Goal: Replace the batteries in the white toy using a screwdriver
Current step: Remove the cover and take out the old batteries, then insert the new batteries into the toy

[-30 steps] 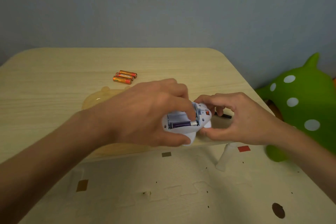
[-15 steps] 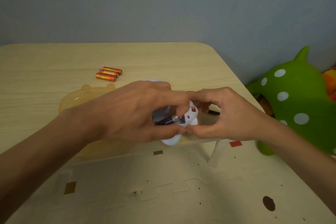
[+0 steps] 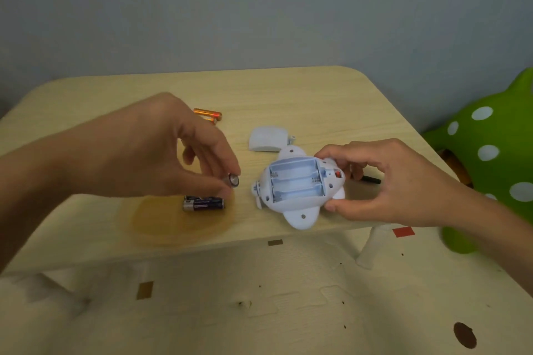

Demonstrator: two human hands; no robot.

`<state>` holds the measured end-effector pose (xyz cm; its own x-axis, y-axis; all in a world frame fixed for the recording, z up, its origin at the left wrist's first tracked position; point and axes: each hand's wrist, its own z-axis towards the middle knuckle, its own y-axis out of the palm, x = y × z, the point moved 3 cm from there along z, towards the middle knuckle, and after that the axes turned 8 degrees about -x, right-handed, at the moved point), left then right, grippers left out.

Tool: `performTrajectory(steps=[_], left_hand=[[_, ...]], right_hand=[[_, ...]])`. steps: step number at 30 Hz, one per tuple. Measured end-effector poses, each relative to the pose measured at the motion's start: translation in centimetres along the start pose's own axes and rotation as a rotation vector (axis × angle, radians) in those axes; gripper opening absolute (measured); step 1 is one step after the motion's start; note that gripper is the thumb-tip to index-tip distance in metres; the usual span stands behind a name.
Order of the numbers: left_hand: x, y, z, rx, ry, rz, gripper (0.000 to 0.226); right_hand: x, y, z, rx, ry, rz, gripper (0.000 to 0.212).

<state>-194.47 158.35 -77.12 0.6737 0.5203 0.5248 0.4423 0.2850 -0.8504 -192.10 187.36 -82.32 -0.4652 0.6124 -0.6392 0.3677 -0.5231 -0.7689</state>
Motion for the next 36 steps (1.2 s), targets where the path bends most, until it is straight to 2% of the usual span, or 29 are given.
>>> performTrajectory(steps=[3, 12, 14, 17, 20, 22, 27, 36], left_hand=[[-0.9, 1.0, -1.0, -0.095, -0.070, 0.022, 0.019], [-1.8, 2.1, -1.3, -0.157, -0.140, 0.127, 0.022], [-1.8, 1.1, -1.0, -0.110, -0.154, 0.096, 0.021], [-3.1, -1.4, -0.2, 0.089, -0.179, 0.125, 0.016], [-6.5, -3.6, 1.7, 0.272, -0.287, 0.238, 0.014], [-8.9, -4.2, 3.4, 0.326, -0.371, 0.309, 0.014], [-12.9, -3.6, 6.1, 0.291, -0.491, 0.376, 0.015], [-14.2, -2.7, 6.8, 0.282, -0.496, 0.370, 0.018]], right_hand=[[-0.2, -0.1, 0.1, 0.012, 0.022, -0.015, 0.036], [-0.3, -0.1, 0.3, 0.017, 0.037, -0.032, 0.038], [-0.4, -0.1, 0.2, 0.018, 0.035, -0.027, 0.039], [-0.5, 0.0, 0.2, 0.012, 0.028, -0.025, 0.040], [-0.6, -0.1, 0.2, 0.015, 0.025, -0.023, 0.040], [-0.7, -0.1, 0.2, 0.013, 0.024, -0.033, 0.040], [-0.6, -0.2, 0.2, 0.014, 0.015, -0.031, 0.038], [-0.3, -0.1, 0.6, 0.003, 0.009, -0.015, 0.040]])
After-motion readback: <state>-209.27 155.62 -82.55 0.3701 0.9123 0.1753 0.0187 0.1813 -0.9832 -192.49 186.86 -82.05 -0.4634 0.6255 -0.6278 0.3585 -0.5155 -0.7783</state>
